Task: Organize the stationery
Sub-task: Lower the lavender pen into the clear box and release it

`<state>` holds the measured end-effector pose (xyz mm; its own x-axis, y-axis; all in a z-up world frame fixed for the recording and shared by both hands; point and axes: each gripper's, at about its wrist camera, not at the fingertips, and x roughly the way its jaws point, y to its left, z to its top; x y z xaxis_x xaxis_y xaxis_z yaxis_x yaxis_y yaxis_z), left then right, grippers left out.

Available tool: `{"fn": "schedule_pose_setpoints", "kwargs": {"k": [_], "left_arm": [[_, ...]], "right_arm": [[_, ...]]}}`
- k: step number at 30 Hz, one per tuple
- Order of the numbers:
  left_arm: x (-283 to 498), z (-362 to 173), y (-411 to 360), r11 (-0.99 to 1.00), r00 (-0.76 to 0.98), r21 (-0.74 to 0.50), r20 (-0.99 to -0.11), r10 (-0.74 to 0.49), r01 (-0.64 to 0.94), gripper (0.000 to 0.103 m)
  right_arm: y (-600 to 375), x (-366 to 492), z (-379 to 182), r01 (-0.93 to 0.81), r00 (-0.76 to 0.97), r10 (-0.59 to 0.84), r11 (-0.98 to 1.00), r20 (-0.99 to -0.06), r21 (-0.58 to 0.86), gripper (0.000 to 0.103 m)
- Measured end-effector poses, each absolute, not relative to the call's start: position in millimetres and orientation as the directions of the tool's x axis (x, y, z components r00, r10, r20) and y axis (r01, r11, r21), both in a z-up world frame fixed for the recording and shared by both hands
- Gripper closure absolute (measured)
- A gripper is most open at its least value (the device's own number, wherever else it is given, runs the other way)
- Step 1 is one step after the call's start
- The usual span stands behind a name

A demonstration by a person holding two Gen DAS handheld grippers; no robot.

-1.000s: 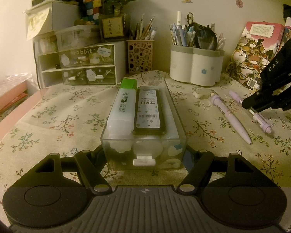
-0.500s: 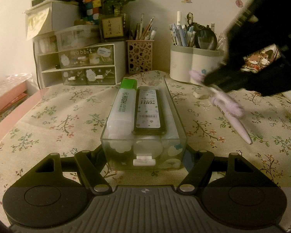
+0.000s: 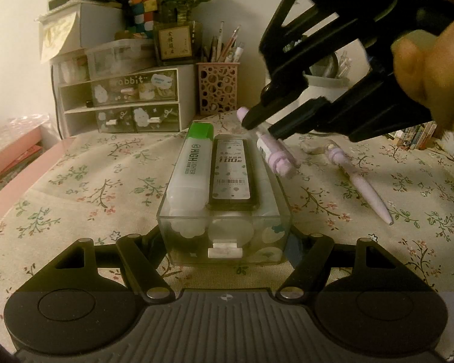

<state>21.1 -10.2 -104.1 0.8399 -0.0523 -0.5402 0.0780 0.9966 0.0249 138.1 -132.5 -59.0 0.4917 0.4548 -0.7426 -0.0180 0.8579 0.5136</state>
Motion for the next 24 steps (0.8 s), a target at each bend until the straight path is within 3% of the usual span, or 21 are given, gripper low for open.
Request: {"fn": "schedule_pose_setpoints", "kwargs": {"k": [9,20,24], "left_arm": [[21,-104,-10,0.997,0.840,0.025,-0.540,-0.052,0.078,0.030],[21,-104,-11,0.997,0.840,0.025,-0.540,-0.052,0.077,0.030],[21,-104,-11,0.997,0.840,0.025,-0.540,-0.053,0.079,0.030]], "right_arm": [[-127,132,-59,-0.037,0.524,0.397,0.895,-0.754,0.445,0.090],[-84,133,-53,-0.255,0.522,0.340,0.937,-0.782,0.238,0.090],[-86,133,-58,-0.274,0.485,0.388,0.919,-0.784,0.285,0.090]]}}
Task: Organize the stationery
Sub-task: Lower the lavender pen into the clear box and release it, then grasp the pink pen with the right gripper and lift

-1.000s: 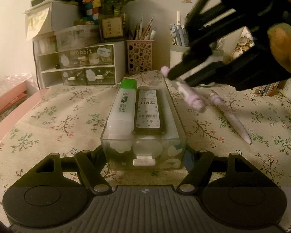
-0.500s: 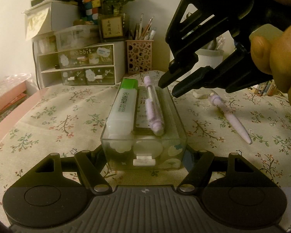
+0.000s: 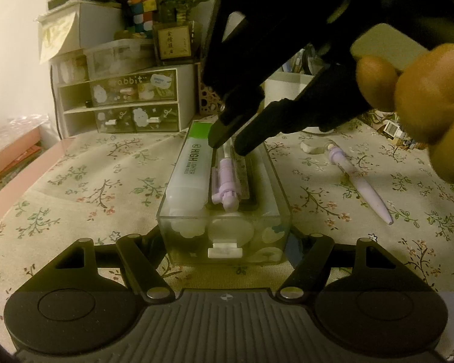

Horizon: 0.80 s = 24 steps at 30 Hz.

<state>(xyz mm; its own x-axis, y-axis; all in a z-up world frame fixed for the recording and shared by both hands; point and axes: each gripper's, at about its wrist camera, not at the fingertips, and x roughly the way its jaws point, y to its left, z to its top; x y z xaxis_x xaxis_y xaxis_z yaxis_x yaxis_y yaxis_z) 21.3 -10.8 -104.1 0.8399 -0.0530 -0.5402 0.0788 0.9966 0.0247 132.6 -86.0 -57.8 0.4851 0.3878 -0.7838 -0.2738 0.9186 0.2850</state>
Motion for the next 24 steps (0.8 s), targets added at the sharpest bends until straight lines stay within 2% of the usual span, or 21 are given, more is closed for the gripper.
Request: {"fn": "schedule_pose_setpoints", "kwargs": {"k": [3,5,9,13,24], "left_arm": [[22,-104,-11,0.996,0.840,0.025,-0.540,-0.055,0.081,0.030],[22,-104,-12,0.996,0.840,0.024,-0.540,-0.055,0.081,0.030],[22,-104,-12,0.996,0.840,0.025,-0.540,-0.055,0.081,0.030],[22,-104,-12,0.996,0.840,0.025,-0.540,-0.055,0.081,0.030],[22,-104,-12,0.996,0.840,0.025,-0.540,-0.054,0.081,0.030]], "right_arm": [[-108,128,-52,-0.249,0.514,0.419,0.908,-0.749,0.337,0.090],[-130,128,-45,-0.210,0.558,0.392,0.919,-0.732,0.333,0.086],[-177,132,-41,-0.107,0.620,0.263,0.962,-0.739,0.253,0.083],[-205,135,-52,-0.045,0.612,0.158,0.985,-0.775,0.166,0.083],[-195,141,-76,-0.089,0.549,0.193,0.981,-0.813,0.173,0.083]]}}
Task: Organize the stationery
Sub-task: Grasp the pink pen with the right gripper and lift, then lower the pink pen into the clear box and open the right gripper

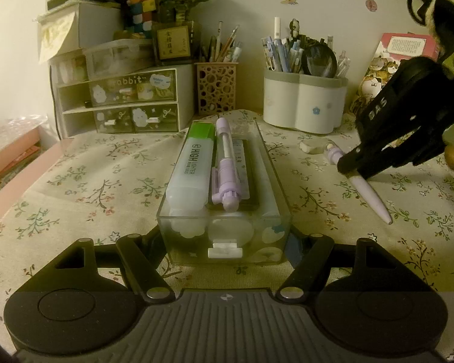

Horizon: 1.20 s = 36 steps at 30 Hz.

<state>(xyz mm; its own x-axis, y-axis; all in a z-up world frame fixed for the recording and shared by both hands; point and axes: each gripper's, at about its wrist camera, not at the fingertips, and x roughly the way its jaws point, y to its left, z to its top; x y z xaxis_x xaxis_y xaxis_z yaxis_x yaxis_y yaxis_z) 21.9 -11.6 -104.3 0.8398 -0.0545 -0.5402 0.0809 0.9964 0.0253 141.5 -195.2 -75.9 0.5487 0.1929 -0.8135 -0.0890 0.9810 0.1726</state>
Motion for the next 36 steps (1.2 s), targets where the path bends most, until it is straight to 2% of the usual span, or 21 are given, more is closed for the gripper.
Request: {"fn": "schedule_pose_setpoints", "kwargs": {"k": [3,4,8,20,32,36], "left_arm": [[22,-104,-12,0.996,0.840,0.025,-0.540,-0.055,0.081,0.030],[22,-104,-12,0.996,0.840,0.025,-0.540,-0.054,0.081,0.030],[22,-104,-12,0.996,0.840,0.025,-0.540,-0.055,0.081,0.030],[22,-104,-12,0.996,0.840,0.025,-0.540,-0.054,0.081,0.030],[22,-104,-12,0.996,0.840,0.026,-0.540,-0.054,0.081,0.030],[22,-104,-12,0.996,0.840,0.026,-0.540,-0.054,0.081,0.030]], "right_arm": [[-192,141,-80,-0.096,0.558,0.180,0.984,-0.810,0.153,0.084],[-191,140,-80,-0.098,0.560,0.177,0.984,-0.810,0.148,0.088],[-190,139,-80,-0.090,0.564,0.181,0.983,-0.806,0.157,0.088],[-201,133,-77,0.018,0.547,0.326,0.916,-0.771,0.400,0.088],[-186,125,-64,0.054,0.565,0.450,0.816,-0.691,0.576,0.088],[-170,125,-59,0.041,0.554,0.466,0.812,-0.689,0.583,0.088]]}}
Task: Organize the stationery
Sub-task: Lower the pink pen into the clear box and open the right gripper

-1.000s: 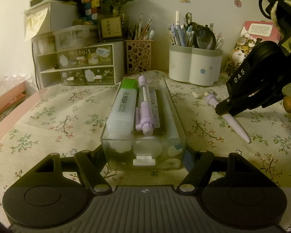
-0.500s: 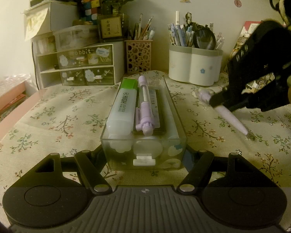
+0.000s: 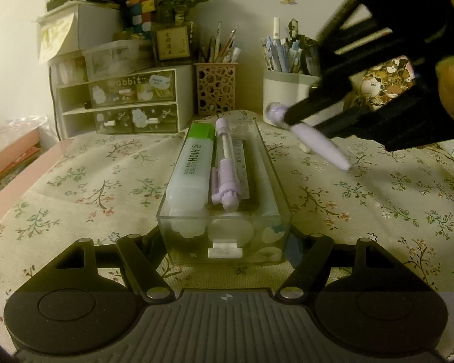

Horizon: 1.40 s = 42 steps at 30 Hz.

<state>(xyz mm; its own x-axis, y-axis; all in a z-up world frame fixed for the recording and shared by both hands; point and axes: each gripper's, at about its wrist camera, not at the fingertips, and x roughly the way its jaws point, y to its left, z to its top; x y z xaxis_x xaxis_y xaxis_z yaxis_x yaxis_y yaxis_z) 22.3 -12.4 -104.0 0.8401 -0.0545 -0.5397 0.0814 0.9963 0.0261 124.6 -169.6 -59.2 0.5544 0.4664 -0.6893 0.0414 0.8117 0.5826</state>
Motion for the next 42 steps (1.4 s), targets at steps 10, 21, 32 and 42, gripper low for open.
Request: {"fn": "schedule_pose_setpoints", "kwargs": {"k": [10,21,32,42], "left_arm": [[23,-104,-13,0.996,0.840,0.026,-0.540,-0.056,0.083,0.030],[24,-103,-13,0.996,0.840,0.026,-0.539,-0.056,0.084,0.030],[25,-102,-13,0.996,0.840,0.028,-0.539,-0.058,0.087,0.030],[26,-103,-13,0.996,0.840,0.028,-0.539,-0.059,0.088,0.030]], "right_arm": [[-141,129,-63,0.055,0.527,0.470,0.813,-0.708,0.580,0.086],[-171,123,-58,0.038,0.617,0.365,0.871,-0.697,0.490,0.085],[-115,106,-47,-0.303,0.553,0.414,0.908,-0.723,0.289,0.084],[-110,122,-51,-0.278,0.565,0.355,0.932,-0.745,0.234,0.087]]}}
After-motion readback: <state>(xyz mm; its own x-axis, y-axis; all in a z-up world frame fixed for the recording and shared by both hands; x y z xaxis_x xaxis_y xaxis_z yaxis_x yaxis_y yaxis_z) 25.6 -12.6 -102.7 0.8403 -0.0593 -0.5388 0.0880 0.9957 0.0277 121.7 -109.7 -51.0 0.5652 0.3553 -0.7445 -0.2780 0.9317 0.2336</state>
